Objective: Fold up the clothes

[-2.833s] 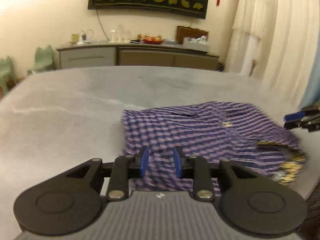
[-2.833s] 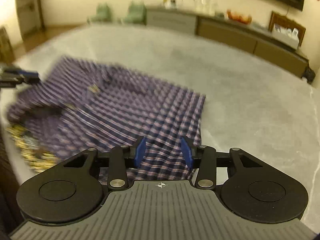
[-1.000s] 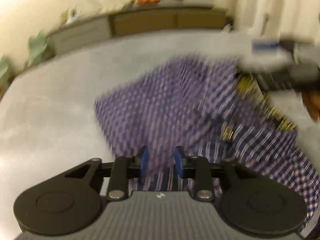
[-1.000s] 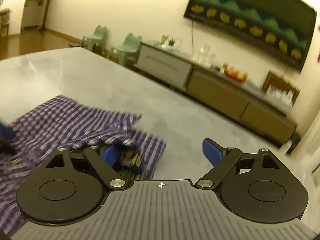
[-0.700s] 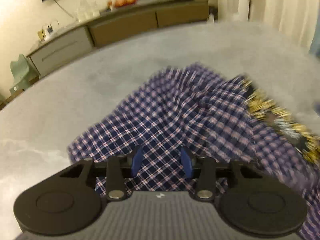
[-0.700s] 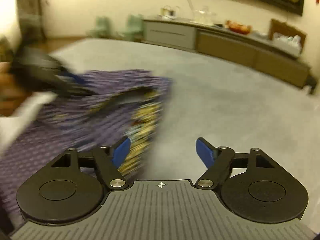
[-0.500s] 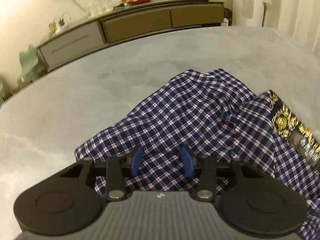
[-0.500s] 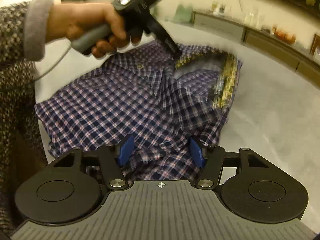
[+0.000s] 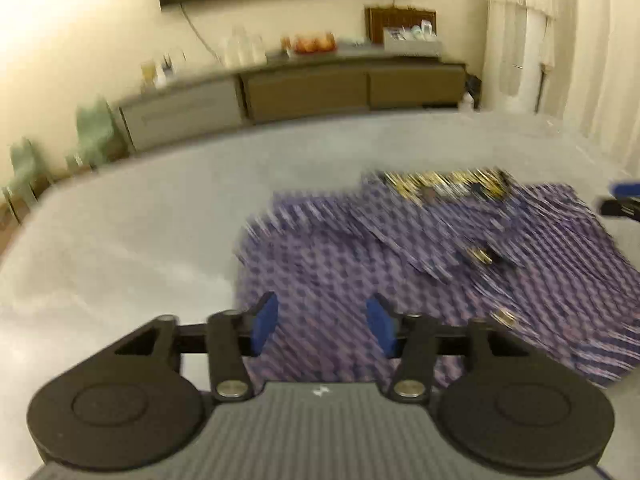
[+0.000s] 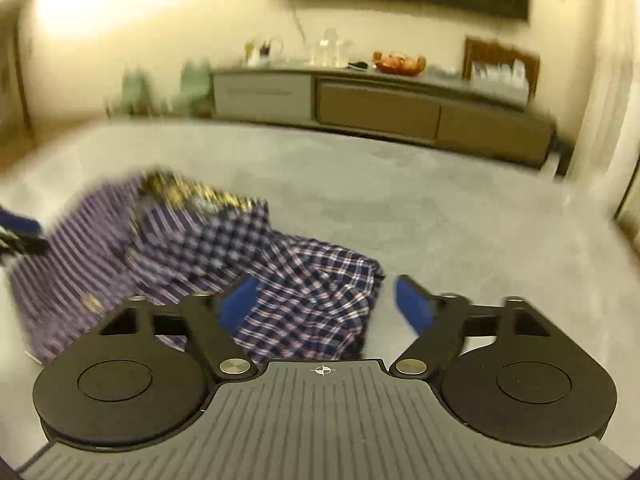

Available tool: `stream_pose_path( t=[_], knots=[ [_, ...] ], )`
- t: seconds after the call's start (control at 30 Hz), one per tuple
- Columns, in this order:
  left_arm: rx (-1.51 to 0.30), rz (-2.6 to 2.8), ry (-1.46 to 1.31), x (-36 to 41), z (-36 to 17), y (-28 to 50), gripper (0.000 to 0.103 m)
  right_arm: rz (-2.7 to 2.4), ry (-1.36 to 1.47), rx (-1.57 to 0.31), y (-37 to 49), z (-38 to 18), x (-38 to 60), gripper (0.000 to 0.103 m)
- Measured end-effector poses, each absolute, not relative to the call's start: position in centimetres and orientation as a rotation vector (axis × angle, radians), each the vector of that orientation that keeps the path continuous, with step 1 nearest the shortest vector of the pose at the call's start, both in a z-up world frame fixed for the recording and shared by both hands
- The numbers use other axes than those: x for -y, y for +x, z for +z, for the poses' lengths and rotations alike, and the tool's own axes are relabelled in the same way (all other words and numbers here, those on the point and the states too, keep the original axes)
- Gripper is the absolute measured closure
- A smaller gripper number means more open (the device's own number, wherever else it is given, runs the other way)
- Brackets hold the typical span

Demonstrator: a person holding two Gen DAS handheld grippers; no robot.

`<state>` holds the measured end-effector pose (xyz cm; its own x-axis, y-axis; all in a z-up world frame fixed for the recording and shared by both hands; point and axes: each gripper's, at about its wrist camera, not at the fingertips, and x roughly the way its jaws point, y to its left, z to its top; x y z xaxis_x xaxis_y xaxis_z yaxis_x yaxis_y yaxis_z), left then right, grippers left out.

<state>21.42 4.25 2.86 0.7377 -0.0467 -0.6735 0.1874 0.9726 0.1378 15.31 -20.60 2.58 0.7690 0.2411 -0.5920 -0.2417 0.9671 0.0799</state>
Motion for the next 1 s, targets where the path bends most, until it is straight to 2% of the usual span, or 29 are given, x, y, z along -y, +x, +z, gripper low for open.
stream_pose_path(
  t=[0.2, 0.23, 0.27, 0.3, 0.33, 0.6, 0.67, 0.7, 0.73, 0.9, 1.0],
  knots=[
    [-0.781, -0.119, 0.270, -3.8, -1.4, 26.9, 0.045, 0.263, 0.145, -0.732, 15.5, -1.8, 23.1, 0.019],
    [-0.785, -0.119, 0.270, -3.8, -2.0, 27.2, 0.044, 0.268, 0.161, -0.740, 16.0, -2.8, 23.2, 0.022],
    [-0.789, -0.115, 0.260, -3.7, -2.7, 27.4, 0.043, 0.272, 0.154, -0.755, 16.7, -3.5, 22.9, 0.028],
    [-0.795, -0.110, 0.237, -3.9, -3.1, 27.6, 0.042, 0.277, 0.139, -0.771, 17.4, -4.2, 22.3, 0.054],
    [-0.806, -0.104, 0.200, -4.3, -3.2, 27.6, 0.042, 0.278, 0.125, -0.778, 18.2, -4.2, 21.8, 0.067],
    [-0.778, -0.097, 0.108, -7.6, -3.0, 26.5, 0.040, 0.211, 0.062, -0.778, 22.1, -4.0, 20.3, 0.067],
    [-0.732, -0.096, 0.070, -8.0, -1.9, 25.0, 0.045, 0.194, 0.047, -0.778, 22.0, -3.8, 19.9, 0.064],
    [-0.707, -0.097, 0.047, -8.2, -1.2, 24.2, 0.045, 0.183, 0.043, -0.778, 21.6, -3.5, 20.0, 0.062],
    [-0.682, -0.114, 0.022, -8.2, -0.5, 23.1, 0.043, 0.170, 0.040, -0.775, 21.1, -3.0, 20.1, 0.054],
    [-0.611, -0.292, 0.040, -4.8, 1.8, 17.2, 0.042, 0.229, 0.023, -0.688, 16.7, 0.7, 19.4, 0.053],
    [-0.653, -0.288, 0.152, -2.8, 0.0, 16.8, 0.042, 0.358, -0.026, -0.689, 13.8, 1.3, 17.5, 0.053]
  ],
)
